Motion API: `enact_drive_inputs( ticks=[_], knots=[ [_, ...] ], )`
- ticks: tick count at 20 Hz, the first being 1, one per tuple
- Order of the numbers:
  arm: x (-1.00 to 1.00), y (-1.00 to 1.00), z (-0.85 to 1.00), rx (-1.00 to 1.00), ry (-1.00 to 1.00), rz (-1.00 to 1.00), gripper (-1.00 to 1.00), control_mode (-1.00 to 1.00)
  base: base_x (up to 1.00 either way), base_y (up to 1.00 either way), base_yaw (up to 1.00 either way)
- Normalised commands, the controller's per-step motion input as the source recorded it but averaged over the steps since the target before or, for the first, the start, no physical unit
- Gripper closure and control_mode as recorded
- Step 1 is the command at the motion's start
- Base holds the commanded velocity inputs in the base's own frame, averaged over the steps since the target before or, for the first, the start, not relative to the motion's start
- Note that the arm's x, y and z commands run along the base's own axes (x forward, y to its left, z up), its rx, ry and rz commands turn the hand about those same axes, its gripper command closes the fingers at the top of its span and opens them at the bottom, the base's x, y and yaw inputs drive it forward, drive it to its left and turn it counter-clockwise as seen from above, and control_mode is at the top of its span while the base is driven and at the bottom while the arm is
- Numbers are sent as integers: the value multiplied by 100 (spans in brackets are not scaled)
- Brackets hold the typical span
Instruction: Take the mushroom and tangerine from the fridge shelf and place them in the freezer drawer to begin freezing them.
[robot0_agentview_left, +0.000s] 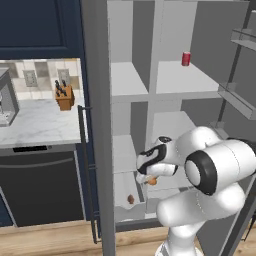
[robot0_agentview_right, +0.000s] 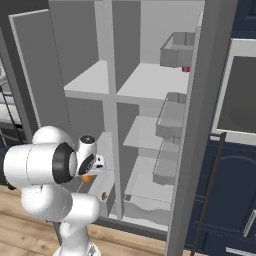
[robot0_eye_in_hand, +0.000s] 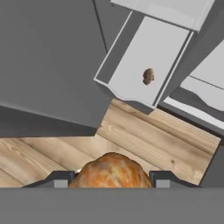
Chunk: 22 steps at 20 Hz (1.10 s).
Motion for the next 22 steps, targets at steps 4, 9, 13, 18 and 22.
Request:
enact_drive_inputs(
  ticks=[4, 9, 13, 18, 22],
  knots=[
    [1, 11, -68, 0, -2, 3, 100, -100, 0, 0, 0],
    [8, 5, -63, 0, 0, 2, 100, -100, 0, 0, 0],
    [7, 0, -58, 0, 0, 3, 100, -100, 0, 0, 0],
    [13, 5, -45, 0, -4, 2, 100, -100, 0, 0, 0],
    [27, 9, -33, 0, -10, 0, 100, -100, 0, 0, 0]
  ],
)
